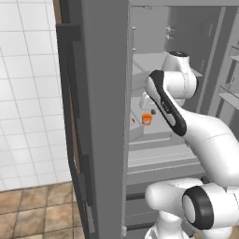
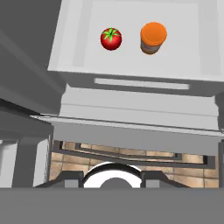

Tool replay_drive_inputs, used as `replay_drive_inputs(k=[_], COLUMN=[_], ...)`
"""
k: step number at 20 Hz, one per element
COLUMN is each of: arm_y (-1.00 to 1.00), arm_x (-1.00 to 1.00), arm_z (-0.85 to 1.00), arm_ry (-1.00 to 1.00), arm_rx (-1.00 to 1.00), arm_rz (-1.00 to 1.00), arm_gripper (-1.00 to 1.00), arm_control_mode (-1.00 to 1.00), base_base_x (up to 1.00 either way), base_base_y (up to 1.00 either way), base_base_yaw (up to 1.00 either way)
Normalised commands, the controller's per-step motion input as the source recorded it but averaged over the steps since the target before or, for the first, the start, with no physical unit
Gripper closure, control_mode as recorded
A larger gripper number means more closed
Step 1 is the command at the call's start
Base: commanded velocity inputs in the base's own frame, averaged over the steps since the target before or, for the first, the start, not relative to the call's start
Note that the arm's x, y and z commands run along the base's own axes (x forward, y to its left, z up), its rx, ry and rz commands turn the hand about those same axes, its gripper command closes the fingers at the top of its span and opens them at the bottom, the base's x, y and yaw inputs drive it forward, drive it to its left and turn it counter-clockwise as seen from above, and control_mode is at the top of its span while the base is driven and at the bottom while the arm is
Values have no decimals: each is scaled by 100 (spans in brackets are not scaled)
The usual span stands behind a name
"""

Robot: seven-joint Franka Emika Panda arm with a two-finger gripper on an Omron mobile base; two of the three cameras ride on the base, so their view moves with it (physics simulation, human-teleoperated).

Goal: Place the mustard and ketchup from the counter to the top shelf of the fridge. If the existing items in the fridge are on the top shelf, move them to other shelves.

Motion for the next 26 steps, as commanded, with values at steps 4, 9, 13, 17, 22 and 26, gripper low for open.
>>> replay_drive_inputs(k=[4, 9, 13, 17, 22, 26], arm_y=[-4, -27, -25, -24, -3, 8], arm_x=[-28, -97, -100, -100, -83, -56], arm_z=[0, 0, 3, 7, 8, 1], arm_ry=[-2, -9, -9, -10, -7, -1], arm_rx=[0, 0, 0, 0, 0, 0], arm_rz=[0, 0, 0, 0, 0, 5], arm_gripper=[-100, -100, -100, -100, -100, -100], arm_control_mode=[-100, -100, -100, -100, -100, -100], base_base_x=[0, 0, 0, 0, 0, 0], base_base_y=[0, 0, 0, 0, 0, 0], base_base_yaw=[0, 0, 0, 0, 0, 0])
